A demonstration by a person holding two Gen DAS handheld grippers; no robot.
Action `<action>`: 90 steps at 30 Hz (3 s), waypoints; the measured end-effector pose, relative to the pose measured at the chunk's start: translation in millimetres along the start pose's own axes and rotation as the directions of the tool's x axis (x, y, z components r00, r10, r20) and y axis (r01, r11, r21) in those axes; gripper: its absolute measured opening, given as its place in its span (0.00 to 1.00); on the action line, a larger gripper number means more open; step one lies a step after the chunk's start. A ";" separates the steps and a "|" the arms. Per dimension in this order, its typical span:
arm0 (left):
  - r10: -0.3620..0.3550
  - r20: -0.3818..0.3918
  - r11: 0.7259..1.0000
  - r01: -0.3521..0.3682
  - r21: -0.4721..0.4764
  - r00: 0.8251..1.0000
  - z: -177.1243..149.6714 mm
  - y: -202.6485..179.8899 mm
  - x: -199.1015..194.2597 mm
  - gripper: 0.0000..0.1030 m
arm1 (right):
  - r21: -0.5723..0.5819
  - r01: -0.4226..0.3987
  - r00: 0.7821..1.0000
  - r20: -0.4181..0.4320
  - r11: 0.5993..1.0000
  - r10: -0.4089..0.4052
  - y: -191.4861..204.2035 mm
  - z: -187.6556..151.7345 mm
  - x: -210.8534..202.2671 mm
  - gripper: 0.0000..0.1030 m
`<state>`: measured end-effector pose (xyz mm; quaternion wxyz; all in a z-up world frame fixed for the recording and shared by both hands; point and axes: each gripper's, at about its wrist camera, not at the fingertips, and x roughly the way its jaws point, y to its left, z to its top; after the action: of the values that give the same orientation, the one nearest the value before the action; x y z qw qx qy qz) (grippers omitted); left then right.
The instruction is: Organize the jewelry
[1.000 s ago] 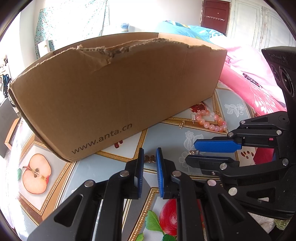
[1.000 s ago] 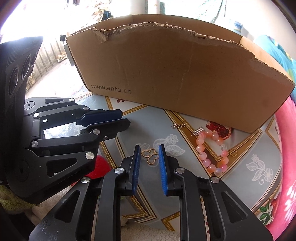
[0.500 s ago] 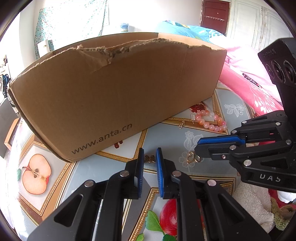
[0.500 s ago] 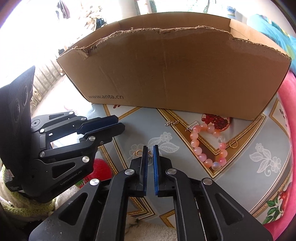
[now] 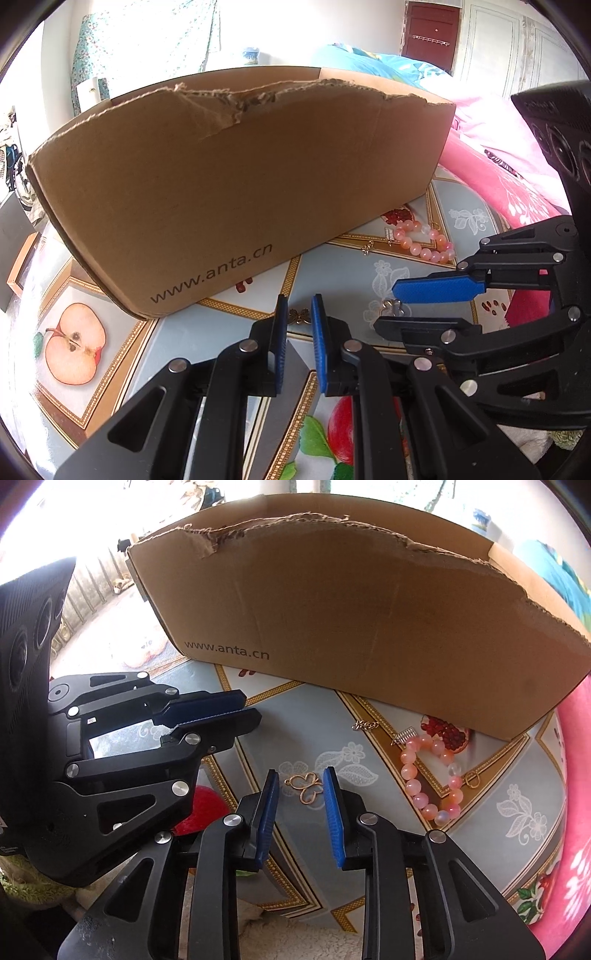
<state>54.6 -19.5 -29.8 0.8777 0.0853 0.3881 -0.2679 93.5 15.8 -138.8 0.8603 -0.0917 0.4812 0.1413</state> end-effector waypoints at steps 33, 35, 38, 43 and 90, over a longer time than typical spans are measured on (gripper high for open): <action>-0.034 0.016 0.999 0.034 -0.022 0.999 -4.1 12.4 -6.6 0.12 | -0.175 -0.096 0.994 -0.072 0.980 0.085 -15.7 17.1 -5.1 0.18; -0.032 0.015 0.999 0.032 -0.022 0.999 -3.9 12.2 -6.4 0.12 | -0.190 -0.102 0.993 -0.083 0.976 0.088 -16.3 18.1 -8.8 0.11; -0.030 0.016 0.999 0.030 -0.024 0.999 -3.6 11.6 -6.3 0.12 | -0.185 -0.114 0.991 -0.088 0.976 0.099 -19.9 17.9 -14.4 0.11; -0.029 0.014 0.999 0.029 -0.019 0.999 -3.7 10.9 -6.3 0.12 | -0.142 -0.123 0.990 -0.079 0.982 0.113 -28.7 18.6 -21.0 0.10; -0.021 -0.012 1.000 0.021 -0.019 1.000 2.3 13.6 -2.4 0.12 | -0.166 -0.125 0.987 0.074 0.978 0.139 -81.6 8.6 -67.6 0.12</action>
<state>62.0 -7.9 -27.3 0.8733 0.0747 0.3966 -0.2730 93.8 -69.1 -74.9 0.8586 -0.1222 0.4361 0.2403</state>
